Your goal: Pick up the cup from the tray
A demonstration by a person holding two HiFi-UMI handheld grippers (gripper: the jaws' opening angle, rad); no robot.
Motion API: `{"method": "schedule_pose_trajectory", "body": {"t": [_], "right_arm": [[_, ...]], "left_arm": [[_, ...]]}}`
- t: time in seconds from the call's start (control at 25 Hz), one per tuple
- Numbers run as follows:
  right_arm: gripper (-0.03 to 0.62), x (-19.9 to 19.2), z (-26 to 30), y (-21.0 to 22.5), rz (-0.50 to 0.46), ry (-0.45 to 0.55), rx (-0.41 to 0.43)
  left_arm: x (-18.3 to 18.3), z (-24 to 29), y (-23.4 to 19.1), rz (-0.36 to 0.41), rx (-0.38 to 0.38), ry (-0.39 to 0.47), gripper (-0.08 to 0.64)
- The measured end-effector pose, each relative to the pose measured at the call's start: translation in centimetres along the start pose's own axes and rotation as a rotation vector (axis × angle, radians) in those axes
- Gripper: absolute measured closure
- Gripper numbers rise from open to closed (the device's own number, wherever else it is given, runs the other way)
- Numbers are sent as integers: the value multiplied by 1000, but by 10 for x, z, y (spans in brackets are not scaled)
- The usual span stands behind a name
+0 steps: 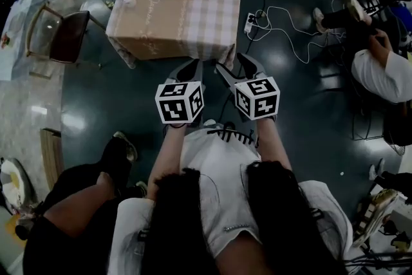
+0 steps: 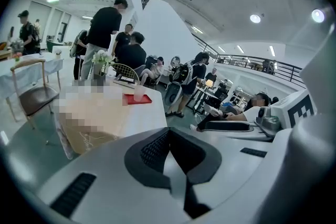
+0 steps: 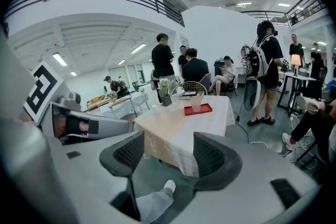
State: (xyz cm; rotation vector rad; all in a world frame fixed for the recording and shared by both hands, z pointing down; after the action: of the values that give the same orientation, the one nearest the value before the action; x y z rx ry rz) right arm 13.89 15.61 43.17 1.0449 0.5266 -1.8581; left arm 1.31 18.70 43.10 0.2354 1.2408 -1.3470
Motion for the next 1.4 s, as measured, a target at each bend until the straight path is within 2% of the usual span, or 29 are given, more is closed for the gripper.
{"method": "schedule_pose_trajectory", "body": {"t": [0.72, 1.0, 1.4], "right_arm": [[248, 83, 110, 18, -11, -21, -34], [229, 120, 155, 10, -19, -16, -58], [215, 153, 213, 14, -16, -19, -130]], "left_arm": [[95, 66, -88, -32, 6, -18, 557], [136, 79, -128, -21, -1, -30, 557], [183, 104, -178, 2, -32, -60, 556]]}}
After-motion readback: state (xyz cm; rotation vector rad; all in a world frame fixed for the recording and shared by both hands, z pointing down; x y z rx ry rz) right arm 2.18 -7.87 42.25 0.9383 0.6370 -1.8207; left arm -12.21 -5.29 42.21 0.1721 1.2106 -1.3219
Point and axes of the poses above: the fingertips, and each gripper's own axes: z forward along the fingers, y to its right, x out of its top, the point moved 5 cm from there along -z, backward along the fingers, and after that the axes turned 13 degrees about -x, right-handed, at the moved point
